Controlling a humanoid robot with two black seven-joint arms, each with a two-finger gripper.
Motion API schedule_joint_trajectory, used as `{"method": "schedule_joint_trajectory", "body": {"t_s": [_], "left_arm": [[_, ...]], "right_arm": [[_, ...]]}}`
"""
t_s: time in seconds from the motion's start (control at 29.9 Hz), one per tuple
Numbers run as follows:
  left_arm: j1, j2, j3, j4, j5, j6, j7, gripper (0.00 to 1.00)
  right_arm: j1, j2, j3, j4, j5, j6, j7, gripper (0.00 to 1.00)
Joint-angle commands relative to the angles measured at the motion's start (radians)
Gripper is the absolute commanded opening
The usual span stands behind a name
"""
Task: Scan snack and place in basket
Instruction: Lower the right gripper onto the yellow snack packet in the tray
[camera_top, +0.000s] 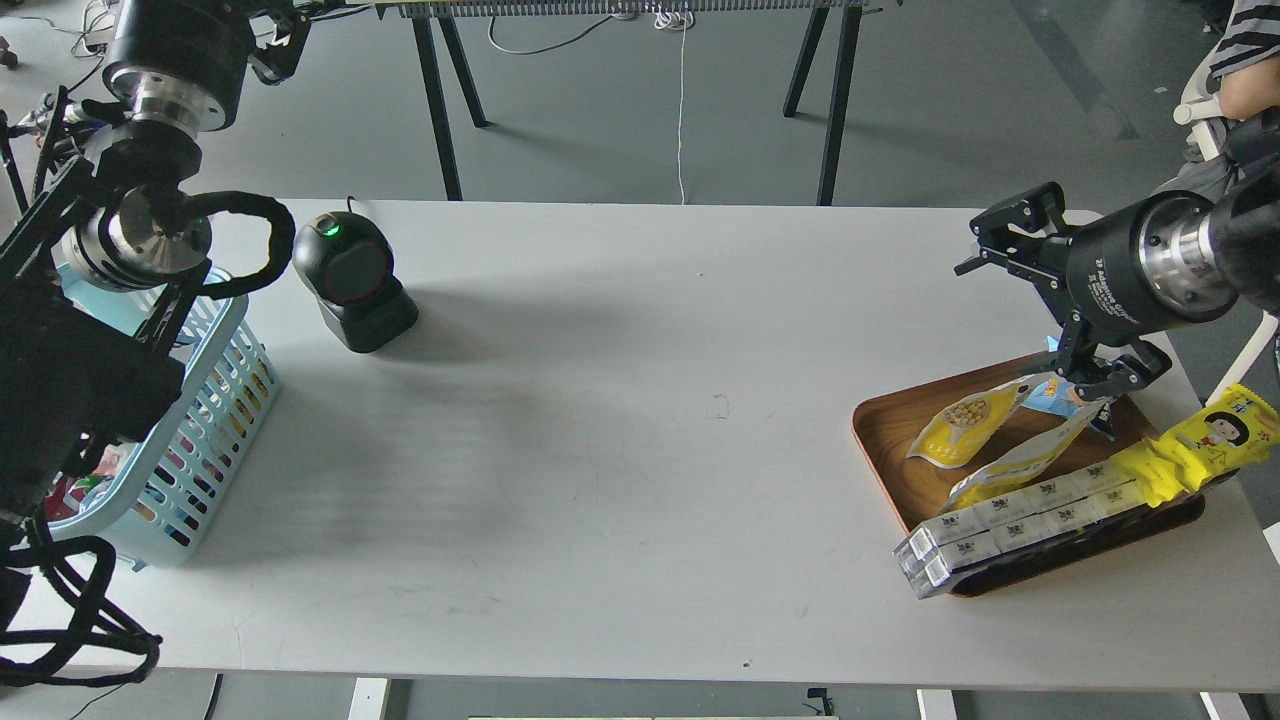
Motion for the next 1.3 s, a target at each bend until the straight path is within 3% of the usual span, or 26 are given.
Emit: {"method": "schedule_joint_trajectory", "body": {"t_s": [0.0, 0.2, 0.47, 0.63, 0.77, 1.1, 1.24, 1.27], "left_arm": [[0.0, 0.0, 0.001, 0.0, 0.0, 0.0, 0.0, 1.0], [0.0, 0.0, 0.001, 0.0, 0.0, 0.0, 0.0, 1.0], [0.0, 0.0, 0.001, 0.0, 0.0, 0.0, 0.0, 1.0], [0.0, -0.001, 0.001, 0.0, 0.0, 0.0, 0.0, 1.0], [0.0, 0.0, 0.001, 0.0, 0.0, 0.0, 0.0, 1.0], [0.0, -0.001, -0.001, 0.0, 0.0, 0.001, 0.0, 1.0], [0.0, -0.001, 0.001, 0.0, 0.0, 0.001, 0.0, 1.0], [0.0, -0.001, 0.001, 0.0, 0.0, 0.001, -0.002, 1.0]], "right_arm": [[-0.031, -0.034, -0.009, -0.013, 0.0, -0.032, -0.003, 0.96], [-0.103, -0.043, 0.004, -0.027, 0.009, -0.104, -0.003, 0.95], [-0.141, -0.039, 0.022, -0.081, 0.016, -0.124, -0.003, 0.94], [-0.187, -0.033, 0.069, -0.081, 0.016, -0.157, -0.004, 0.88], [-0.235, -0.031, 0.117, -0.081, 0.016, -0.175, -0.004, 0.77], [-0.281, -0.003, 0.137, -0.093, 0.008, -0.178, -0.008, 0.34], [-0.287, 0.006, 0.137, -0.095, 0.006, -0.177, -0.012, 0.27], [-0.287, 0.006, 0.137, -0.095, 0.005, -0.178, -0.011, 0.22]]}}
